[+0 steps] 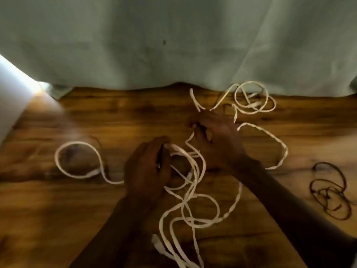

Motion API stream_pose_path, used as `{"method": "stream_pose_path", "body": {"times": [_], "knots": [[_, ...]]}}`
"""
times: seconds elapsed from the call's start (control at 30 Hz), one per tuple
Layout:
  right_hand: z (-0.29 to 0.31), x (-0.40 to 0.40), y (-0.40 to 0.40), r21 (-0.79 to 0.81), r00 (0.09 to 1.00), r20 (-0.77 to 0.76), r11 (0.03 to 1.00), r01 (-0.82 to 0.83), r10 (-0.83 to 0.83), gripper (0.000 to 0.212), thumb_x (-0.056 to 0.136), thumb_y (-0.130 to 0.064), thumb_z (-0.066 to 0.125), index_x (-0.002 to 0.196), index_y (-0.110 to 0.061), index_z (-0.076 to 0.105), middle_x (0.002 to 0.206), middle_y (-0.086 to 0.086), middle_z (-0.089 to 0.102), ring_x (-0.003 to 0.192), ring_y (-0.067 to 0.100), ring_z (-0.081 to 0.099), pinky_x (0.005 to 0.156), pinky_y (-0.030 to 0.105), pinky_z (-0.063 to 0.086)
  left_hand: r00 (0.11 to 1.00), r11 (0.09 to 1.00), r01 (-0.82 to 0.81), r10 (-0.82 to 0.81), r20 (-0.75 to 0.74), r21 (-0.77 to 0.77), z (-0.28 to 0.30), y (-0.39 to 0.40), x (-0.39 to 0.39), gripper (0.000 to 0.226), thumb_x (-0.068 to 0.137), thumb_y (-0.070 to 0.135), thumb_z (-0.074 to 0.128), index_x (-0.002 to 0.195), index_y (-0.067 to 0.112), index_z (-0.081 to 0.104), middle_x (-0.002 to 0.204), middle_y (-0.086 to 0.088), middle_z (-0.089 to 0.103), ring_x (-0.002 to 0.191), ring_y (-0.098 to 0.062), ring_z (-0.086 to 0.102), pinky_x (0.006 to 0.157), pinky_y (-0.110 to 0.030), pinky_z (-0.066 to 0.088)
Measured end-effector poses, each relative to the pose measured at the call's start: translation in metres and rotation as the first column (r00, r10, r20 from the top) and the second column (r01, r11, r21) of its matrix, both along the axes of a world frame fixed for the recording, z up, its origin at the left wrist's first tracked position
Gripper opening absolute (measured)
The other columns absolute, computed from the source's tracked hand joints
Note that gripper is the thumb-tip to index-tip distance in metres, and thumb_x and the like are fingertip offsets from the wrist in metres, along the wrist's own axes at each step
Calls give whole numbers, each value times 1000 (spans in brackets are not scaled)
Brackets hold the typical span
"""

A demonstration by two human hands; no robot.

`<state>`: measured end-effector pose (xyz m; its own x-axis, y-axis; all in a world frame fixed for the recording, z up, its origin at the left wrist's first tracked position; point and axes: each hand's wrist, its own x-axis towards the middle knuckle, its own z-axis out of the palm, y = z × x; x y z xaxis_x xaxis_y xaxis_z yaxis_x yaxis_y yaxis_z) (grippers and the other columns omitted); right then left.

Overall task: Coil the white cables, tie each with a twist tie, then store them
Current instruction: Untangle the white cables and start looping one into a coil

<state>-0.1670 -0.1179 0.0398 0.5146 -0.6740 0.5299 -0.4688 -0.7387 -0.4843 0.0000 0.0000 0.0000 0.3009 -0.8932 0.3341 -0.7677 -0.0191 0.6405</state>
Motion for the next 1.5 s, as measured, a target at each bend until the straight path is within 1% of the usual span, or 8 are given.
{"method": "stream_pose_path", "body": {"times": [0.17,0.43,0.57,0.83,1.0,1.17,1.37,1.5], "knots": [[-35,-5,-4,-53,997,76,999,6,-2,19,96,-13,59,101,-10,77,87,-2,74,75,13,67,73,36,55,978,980,-70,104,180,-184,-12,-1,2,28,102,32,49,122,24,68,93,2,71,79,-16,64,66,-36,51],[-39,-3,10,-64,983,181,998,27,-15,19,93,-15,60,100,-17,79,73,-8,71,59,10,63,59,37,52,958,993,-7,41,284,-120,-14,5,-9,22,99,24,58,119,25,66,97,10,70,83,-13,64,66,-30,44],[-37,-3,14,-83,993,118,996,-14,24,19,91,-15,63,98,-20,80,68,-21,60,54,-3,53,58,23,40,963,995,-36,60,261,-93,-14,3,-8,17,101,36,54,108,28,67,93,13,63,80,-11,59,64,-30,41],[-17,-13,27,69,914,383,983,-169,131,13,101,-13,63,103,-10,76,61,6,67,52,24,65,55,47,60,895,962,-267,271,354,-61,-15,-5,-3,27,100,43,53,81,26,62,77,10,59,74,-17,58,61,-30,34],[-20,-13,16,126,987,89,981,-148,137,35,81,-61,67,103,-34,77,82,-11,73,71,7,66,70,46,58,863,900,-423,435,258,-105,1,-21,-3,32,102,44,48,93,24,72,88,-1,72,86,-29,68,66,-32,38],[-25,-14,-2,61,989,114,993,-100,93,6,92,-24,76,94,-27,80,73,-17,71,67,2,65,67,33,54,852,825,-500,524,22,-262,8,-61,5,33,101,44,49,93,21,72,87,-5,73,86,-32,68,66,-33,36],[-14,-7,7,68,946,303,988,-140,113,17,101,-31,67,104,-19,78,90,-7,76,84,7,69,72,17,50,876,795,-305,451,174,-524,-1,-70,13,28,104,33,54,87,18,70,73,-2,67,65,-21,61,59,-29,31],[-2,12,5,258,955,191,928,-270,225,24,92,-28,77,115,-21,75,108,-8,76,96,10,69,79,16,53,954,714,-246,296,-35,-655,3,-72,19,24,105,23,56,87,9,66,70,1,60,61,-15,55,56,-35,40]]}}
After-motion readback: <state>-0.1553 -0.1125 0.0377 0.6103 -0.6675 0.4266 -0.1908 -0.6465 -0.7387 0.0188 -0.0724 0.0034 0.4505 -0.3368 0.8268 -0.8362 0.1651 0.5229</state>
